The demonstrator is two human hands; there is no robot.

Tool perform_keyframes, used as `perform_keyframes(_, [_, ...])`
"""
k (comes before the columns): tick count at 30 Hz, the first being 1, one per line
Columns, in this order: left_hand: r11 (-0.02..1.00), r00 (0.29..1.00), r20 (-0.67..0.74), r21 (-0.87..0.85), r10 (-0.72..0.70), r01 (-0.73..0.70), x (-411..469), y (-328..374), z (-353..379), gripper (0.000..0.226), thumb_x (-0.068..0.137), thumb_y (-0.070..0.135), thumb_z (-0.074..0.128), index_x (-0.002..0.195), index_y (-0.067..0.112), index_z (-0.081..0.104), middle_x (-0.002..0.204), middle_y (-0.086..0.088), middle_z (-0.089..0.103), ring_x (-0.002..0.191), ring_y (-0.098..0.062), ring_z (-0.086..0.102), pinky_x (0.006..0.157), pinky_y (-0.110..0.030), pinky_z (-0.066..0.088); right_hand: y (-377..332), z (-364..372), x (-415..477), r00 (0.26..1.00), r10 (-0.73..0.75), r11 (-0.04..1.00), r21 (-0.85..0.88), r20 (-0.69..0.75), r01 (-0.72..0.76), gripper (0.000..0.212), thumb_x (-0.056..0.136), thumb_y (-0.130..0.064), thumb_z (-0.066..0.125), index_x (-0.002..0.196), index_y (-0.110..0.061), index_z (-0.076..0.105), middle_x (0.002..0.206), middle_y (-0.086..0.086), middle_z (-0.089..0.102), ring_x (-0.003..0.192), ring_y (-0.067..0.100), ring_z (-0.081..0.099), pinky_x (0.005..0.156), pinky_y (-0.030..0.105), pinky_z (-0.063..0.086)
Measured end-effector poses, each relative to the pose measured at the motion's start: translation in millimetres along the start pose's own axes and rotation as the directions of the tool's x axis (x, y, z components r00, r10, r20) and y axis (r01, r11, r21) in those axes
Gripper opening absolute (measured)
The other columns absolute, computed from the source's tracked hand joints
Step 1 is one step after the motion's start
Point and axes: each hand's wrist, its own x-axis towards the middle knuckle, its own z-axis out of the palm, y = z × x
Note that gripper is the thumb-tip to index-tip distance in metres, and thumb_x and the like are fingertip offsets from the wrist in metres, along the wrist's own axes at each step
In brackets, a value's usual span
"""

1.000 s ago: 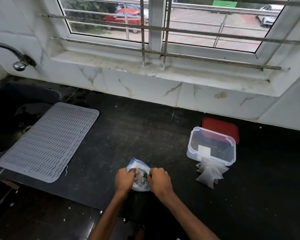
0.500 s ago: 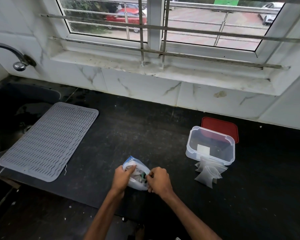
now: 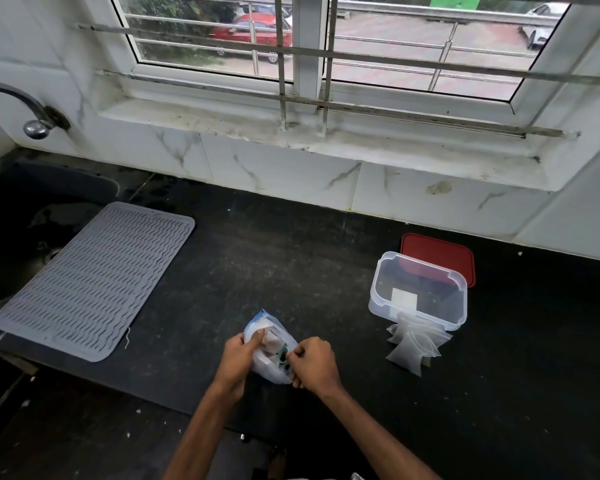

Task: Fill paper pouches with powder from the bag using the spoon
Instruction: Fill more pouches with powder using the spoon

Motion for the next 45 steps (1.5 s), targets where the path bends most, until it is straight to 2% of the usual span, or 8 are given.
perform_keyframes(7, [0.986,0.994,0.010,0.130,0.107,-0.107,-10.5,6.7,3.2,0.023,0.089,0.004,0.067,0.109,-0.003,0.056,0.093,-0.015,0.069,0.078,-0.020,0.067,0.055,-0.018,0.054,0.7,1.3,0.1,1.000,0.015,1.000,0.006,-0.004,-0.015,0.023,0.089,-0.024,0.063,0.070,-0.012,0.069,0.057,0.003,0.070,0.048,0.012,0.068,0.061,0.035,0.062])
perform_keyframes(14, [0.960,0.990,0.035,0.242,0.134,-0.139,-12.0,3.6,10.7,0.040,0.086,-0.005,0.067,0.116,0.005,0.044,0.104,-0.010,0.060,0.086,-0.013,0.061,0.056,-0.014,0.052,1.9,1.4,-0.7,0.999,0.034,0.998,0.058,-0.001,-0.034,0.020,0.089,-0.023,0.064,0.073,-0.014,0.070,0.060,0.003,0.071,0.050,0.011,0.069,0.061,0.035,0.062])
perform_keyframes(20, [0.800,0.972,0.017,0.564,0.235,-0.204,-12.5,7.7,12.5,0.040,0.084,-0.002,0.067,0.108,0.012,0.039,0.102,-0.005,0.054,0.096,-0.021,0.058,0.072,-0.025,0.043,3.9,5.5,3.3,0.998,0.062,0.994,0.092,0.001,-0.061,0.019,0.087,-0.021,0.066,0.071,-0.011,0.072,0.062,0.004,0.072,0.053,0.014,0.071,0.062,0.039,0.062])
perform_keyframes(23, [0.700,0.950,0.044,0.665,0.310,-0.260,-16.0,10.7,15.8,0.042,0.081,0.001,0.071,0.105,0.013,0.039,0.098,0.001,0.055,0.089,-0.016,0.057,0.068,-0.021,0.037,3.5,5.0,3.2,0.997,0.073,0.989,0.126,0.013,-0.074,0.018,0.088,-0.017,0.065,0.074,-0.009,0.072,0.063,0.006,0.072,0.052,0.016,0.071,0.060,0.037,0.062])
perform_keyframes(30, [0.723,0.959,0.105,0.637,0.264,-0.269,-18.3,15.5,15.4,0.040,0.089,0.022,0.070,0.109,0.012,0.037,0.095,0.005,0.056,0.080,0.000,0.055,0.059,-0.014,0.041,1.5,2.8,2.0,0.997,0.078,0.988,0.130,0.019,-0.080,0.018,0.091,-0.017,0.066,0.074,-0.013,0.069,0.070,0.006,0.074,0.058,0.013,0.072,0.057,0.029,0.061])
perform_keyframes(35, [0.727,0.959,0.069,0.638,0.274,-0.254,-22.7,14.8,20.1,0.033,0.092,0.014,0.064,0.110,0.012,0.036,0.093,0.006,0.054,0.076,0.002,0.053,0.054,-0.010,0.039,0.7,4.2,1.9,0.997,0.076,0.989,0.127,0.006,-0.076,0.020,0.091,-0.016,0.065,0.071,-0.012,0.068,0.068,0.008,0.073,0.056,0.015,0.072,0.056,0.030,0.061])
perform_keyframes(39, [0.782,0.967,0.016,0.586,0.253,-0.215,-22.8,13.7,21.9,0.043,0.084,0.011,0.072,0.112,0.013,0.040,0.095,0.005,0.055,0.080,-0.002,0.056,0.056,-0.011,0.038,2.9,8.6,5.3,0.997,0.071,0.987,0.142,0.006,-0.071,0.020,0.088,-0.017,0.066,0.072,-0.005,0.071,0.064,0.008,0.072,0.053,0.017,0.071,0.057,0.037,0.062])
perform_keyframes(45, [0.785,0.961,0.033,0.570,0.273,-0.243,-24.2,14.2,26.9,0.069,0.064,0.021,0.091,0.109,0.013,0.039,0.089,0.013,0.053,0.077,0.003,0.052,0.059,-0.014,0.039,2.3,6.8,6.1,0.997,0.074,0.983,0.164,0.021,-0.077,0.019,0.090,-0.014,0.063,0.073,-0.009,0.070,0.064,0.008,0.072,0.051,0.014,0.070,0.050,0.028,0.058])
